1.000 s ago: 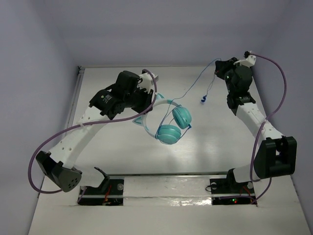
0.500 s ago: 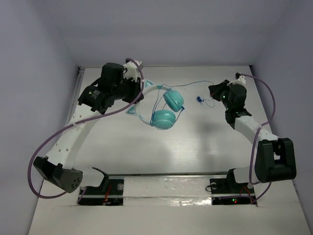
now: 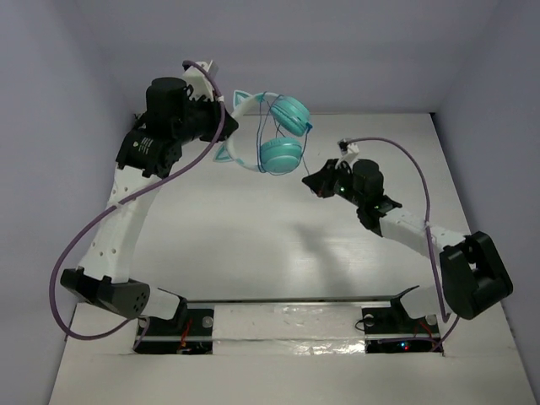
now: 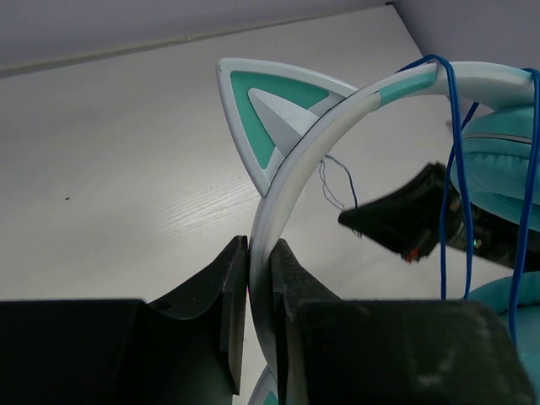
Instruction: Wrap the headphones
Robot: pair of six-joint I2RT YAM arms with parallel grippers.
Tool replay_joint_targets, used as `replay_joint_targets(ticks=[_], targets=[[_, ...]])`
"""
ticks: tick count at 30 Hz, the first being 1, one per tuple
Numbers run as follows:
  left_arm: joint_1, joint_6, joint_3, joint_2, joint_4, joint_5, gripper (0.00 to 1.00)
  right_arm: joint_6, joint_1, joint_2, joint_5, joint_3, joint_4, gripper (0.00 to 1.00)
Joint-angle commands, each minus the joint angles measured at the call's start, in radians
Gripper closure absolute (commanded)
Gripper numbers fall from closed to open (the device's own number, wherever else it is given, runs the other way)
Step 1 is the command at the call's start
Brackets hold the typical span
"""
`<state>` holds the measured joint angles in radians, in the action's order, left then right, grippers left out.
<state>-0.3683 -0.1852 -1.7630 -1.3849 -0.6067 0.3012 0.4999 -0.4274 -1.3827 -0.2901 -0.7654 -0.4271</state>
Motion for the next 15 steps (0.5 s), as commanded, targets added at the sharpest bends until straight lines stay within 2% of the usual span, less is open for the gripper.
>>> replay_joint_targets(ticks=[1, 6, 11, 15], targets=[[0.012, -0.094, -0.056, -0.020, 0.114, -0.028, 1.00, -0.034, -0.071, -0.012, -0.037, 0.031, -0.059, 1.00], [0.012, -0.148, -0.023, -0.039, 0.182, -0.144, 1.00, -0.008, -0.148, 0.005, -0.069, 0.043, -0.081, 1.00], [0.022, -0.239, 0.091, -0.029, 0.318, -0.211, 1.00, 0.012, -0.224, 0.065, -0.075, 0.080, -0.111, 1.00], [0.022, -0.273, 0.163, -0.039, 0.381, -0.327, 1.00, 0.041, -0.276, 0.120, -0.078, 0.107, -0.116, 1.00]])
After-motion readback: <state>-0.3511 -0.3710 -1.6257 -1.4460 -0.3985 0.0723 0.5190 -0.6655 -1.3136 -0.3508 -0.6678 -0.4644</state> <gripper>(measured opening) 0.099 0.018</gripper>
